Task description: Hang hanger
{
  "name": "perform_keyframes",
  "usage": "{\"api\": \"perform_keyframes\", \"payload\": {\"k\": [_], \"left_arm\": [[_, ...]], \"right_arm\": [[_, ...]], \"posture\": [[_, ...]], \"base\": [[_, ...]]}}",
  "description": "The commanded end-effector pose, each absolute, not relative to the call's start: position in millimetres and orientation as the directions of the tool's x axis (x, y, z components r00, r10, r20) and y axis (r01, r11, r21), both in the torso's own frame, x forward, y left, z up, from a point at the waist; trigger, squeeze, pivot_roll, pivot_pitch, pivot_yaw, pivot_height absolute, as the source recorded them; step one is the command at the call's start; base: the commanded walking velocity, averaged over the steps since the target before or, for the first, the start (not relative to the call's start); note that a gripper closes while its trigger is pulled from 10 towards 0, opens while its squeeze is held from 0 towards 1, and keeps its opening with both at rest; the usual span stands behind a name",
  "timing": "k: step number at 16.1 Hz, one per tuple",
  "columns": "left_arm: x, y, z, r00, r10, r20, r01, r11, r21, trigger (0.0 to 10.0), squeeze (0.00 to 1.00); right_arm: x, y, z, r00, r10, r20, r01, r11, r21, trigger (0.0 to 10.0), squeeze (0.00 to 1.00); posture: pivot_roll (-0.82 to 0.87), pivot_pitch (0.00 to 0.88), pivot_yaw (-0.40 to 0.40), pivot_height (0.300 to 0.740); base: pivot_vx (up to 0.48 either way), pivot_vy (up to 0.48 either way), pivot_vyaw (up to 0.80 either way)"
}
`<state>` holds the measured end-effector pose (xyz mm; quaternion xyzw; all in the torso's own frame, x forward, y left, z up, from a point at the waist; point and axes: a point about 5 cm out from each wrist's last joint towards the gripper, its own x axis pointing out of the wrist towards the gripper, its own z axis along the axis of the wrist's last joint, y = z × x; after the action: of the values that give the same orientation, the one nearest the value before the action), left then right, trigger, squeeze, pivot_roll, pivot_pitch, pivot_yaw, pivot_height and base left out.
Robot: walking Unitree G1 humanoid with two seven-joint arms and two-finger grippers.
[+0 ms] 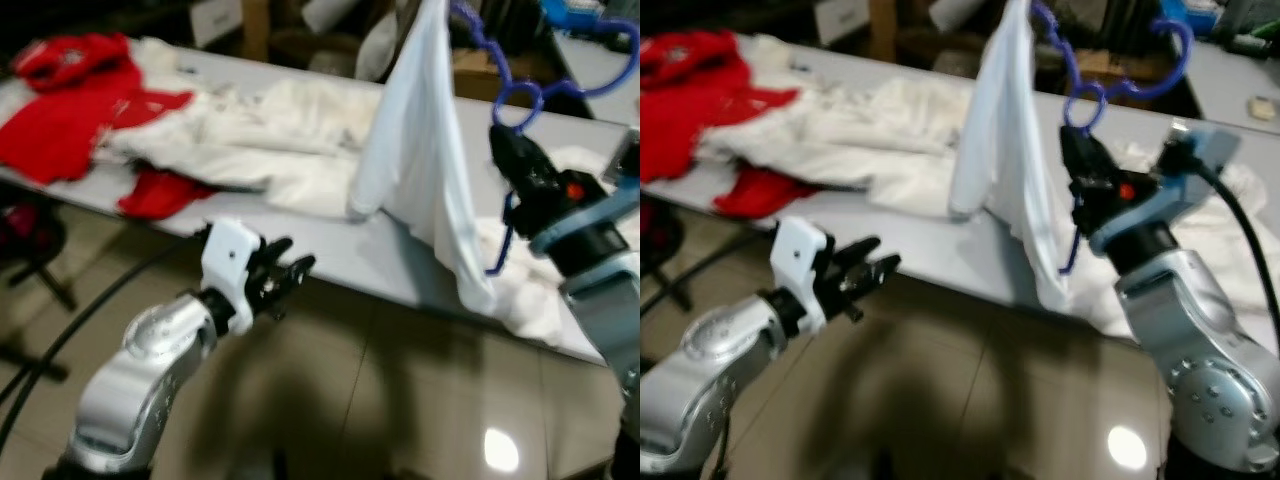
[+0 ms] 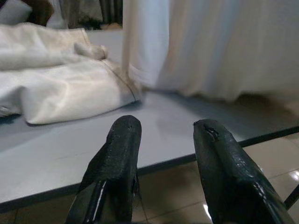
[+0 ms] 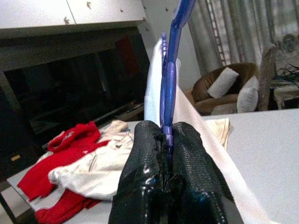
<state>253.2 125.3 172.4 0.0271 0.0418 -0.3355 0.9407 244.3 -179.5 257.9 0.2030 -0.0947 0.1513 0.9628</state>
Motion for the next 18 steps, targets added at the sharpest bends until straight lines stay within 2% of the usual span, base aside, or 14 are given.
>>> {"api": "perform_keyframes", "payload": {"k": [1,14,15,16,17,18], "left_arm": [[252.0,125.6,172.6,0.769,-0.631,-0.1,0.636,0.771,0.027,10.0,0.0],[252.0,125.6,172.6,0.769,-0.631,-0.1,0.636,0.771,0.027,10.0,0.0],[251.5,132.9,167.4,0.775,-0.62,-0.124,0.627,0.778,0.034,10.0,0.0],[250.5,138.3,163.4,0.78,-0.61,-0.142,0.62,0.784,0.039,10.0,0.0],[250.3,142.7,160.9,0.787,-0.598,-0.151,0.61,0.791,0.045,10.0,0.0],[251.4,141.5,162.3,0.79,-0.596,-0.144,0.607,0.793,0.045,10.0,0.0]], "right_arm": [[242.1,-178.1,262.5,0.927,0.263,0.269,-0.349,0.866,0.358,10.0,0.0],[242.1,-178.1,262.5,0.927,0.263,0.269,-0.349,0.866,0.358,10.0,0.0],[235.4,-182.1,256.3,0.903,0.363,0.23,-0.412,0.885,0.217,10.0,0.0],[229.1,-180.0,247.8,0.87,0.464,0.168,-0.486,0.864,0.131,10.0,0.0],[225.0,-179.9,240.6,0.839,0.533,0.11,-0.542,0.837,0.078,10.0,0.0],[226.5,-180.8,243.2,0.851,0.509,0.13,-0.521,0.85,0.084,10.0,0.0]], "posture": [[-0.14,0.037,-0.008,0.74],[-0.14,0.037,-0.008,0.74],[-0.13,0.045,-0.009,0.74],[-0.13,0.047,-0.008,0.74],[-0.13,0.047,-0.008,0.74],[-0.13,0.049,-0.005,0.74]], "base": [[-0.289,0.0,0.0],[-0.289,0.0,0.0],[0.0,0.0,0.0],[0.0,0.0,0.0],[0.0,0.0,0.0],[0.0,0.0,0.0]]}}
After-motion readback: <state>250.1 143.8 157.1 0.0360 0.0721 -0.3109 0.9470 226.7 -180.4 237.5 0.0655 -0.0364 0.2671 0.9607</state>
